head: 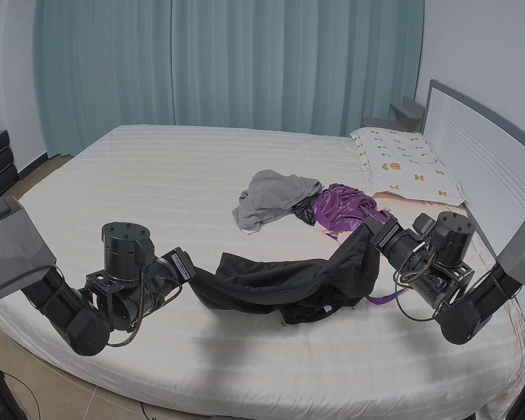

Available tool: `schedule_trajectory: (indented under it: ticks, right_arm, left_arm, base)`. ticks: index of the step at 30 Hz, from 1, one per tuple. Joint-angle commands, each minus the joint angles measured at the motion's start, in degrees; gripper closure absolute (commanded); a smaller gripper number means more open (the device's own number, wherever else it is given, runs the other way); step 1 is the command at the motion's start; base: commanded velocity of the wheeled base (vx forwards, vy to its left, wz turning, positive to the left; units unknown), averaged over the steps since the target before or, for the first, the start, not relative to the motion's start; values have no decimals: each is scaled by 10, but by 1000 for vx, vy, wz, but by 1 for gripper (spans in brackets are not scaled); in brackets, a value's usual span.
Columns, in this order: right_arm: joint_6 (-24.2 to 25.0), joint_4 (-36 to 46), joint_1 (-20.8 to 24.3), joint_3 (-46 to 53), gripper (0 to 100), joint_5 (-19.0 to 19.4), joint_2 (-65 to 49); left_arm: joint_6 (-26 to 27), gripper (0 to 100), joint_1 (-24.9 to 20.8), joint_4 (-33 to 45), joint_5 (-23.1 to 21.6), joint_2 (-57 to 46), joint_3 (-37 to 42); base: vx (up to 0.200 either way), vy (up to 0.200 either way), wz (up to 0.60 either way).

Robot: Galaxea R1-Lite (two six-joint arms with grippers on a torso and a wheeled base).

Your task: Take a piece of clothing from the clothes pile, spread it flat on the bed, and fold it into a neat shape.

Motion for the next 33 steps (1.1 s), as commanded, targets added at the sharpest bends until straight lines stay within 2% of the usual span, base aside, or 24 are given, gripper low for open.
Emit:
schedule_trajectory:
  ticks: [1, 6, 21, 30, 33]
  right_arm:
    - [1, 0, 4, 9, 100, 0, 2]
    - [1, 0, 6, 9, 100, 0, 2]
    - [1, 0, 15, 8, 100, -2, 8]
    - [-3, 0, 22, 2, 100, -6, -1]
    - [-7, 0, 25, -8, 100, -32, -1]
  left_arm:
    - [-17, 100, -12, -1, 1, 2, 16]
    - [-33, 100, -13, -5, 0, 2, 23]
    - [-55, 100, 5, -39, 1, 19, 27]
    - [-54, 100, 37, -40, 0, 14, 8]
    - [-55, 100, 46, -43, -1, 15, -1]
  base:
    - [-200, 0, 0]
    - [-200, 0, 0]
    - [0, 0, 0]
    - [0, 200, 0]
    - [0, 200, 0]
